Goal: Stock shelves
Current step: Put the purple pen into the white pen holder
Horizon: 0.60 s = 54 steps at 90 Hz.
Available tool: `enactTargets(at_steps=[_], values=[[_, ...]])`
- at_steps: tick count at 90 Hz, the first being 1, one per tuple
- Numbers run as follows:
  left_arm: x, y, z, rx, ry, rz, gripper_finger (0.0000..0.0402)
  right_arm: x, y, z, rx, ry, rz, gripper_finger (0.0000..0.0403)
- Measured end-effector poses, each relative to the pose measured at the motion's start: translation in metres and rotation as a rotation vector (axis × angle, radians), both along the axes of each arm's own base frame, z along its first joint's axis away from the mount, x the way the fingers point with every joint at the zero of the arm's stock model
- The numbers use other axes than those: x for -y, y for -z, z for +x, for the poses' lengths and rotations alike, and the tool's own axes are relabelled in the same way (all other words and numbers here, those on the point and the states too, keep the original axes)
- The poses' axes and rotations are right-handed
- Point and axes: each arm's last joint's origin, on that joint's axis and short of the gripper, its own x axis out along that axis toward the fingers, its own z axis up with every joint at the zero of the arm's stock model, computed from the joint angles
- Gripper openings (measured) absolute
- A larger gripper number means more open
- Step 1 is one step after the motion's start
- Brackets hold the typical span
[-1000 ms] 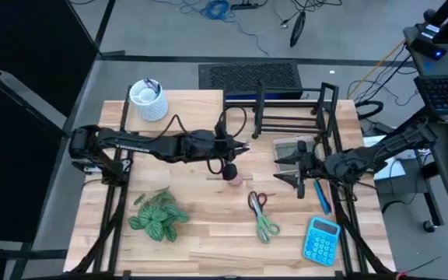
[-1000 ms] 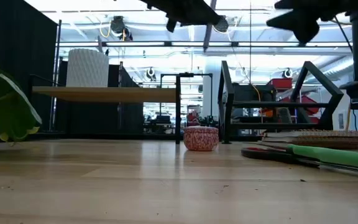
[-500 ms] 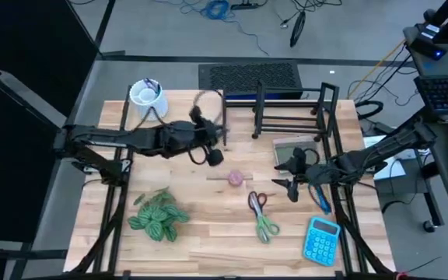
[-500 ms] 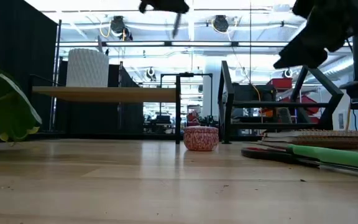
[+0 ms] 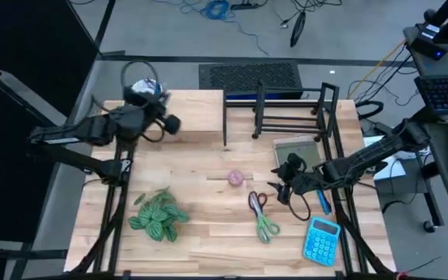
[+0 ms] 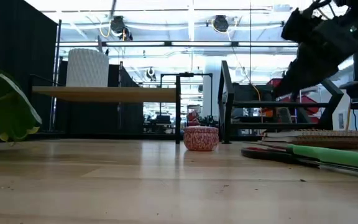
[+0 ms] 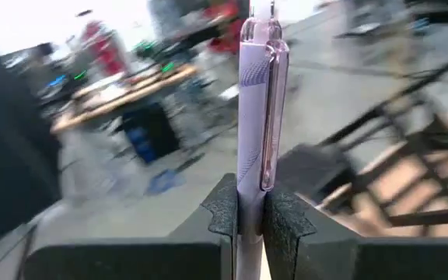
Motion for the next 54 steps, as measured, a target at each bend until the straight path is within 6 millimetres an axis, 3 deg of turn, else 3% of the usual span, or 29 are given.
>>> enactTargets(at_steps=[15, 26, 54], values=[[-0.004, 0.005, -0.035, 0.125, -0.021, -0.043, 0.0015, -0.001, 0.009, 0.004, -0.03, 0.026, 0.013, 0.0212], [-0.006, 0.022, -0.055, 0.137, -0.114, -0.015, 0.0015, -0.003, 0.013, 0.007, -0.031, 0.027, 0.014, 0.0212], [-0.02, 0.063, -0.052, 0.211, -0.198, 0.143, 0.0015, -0.004, 0.012, 0.012, 0.009, 0.024, 0.027, 0.0212]])
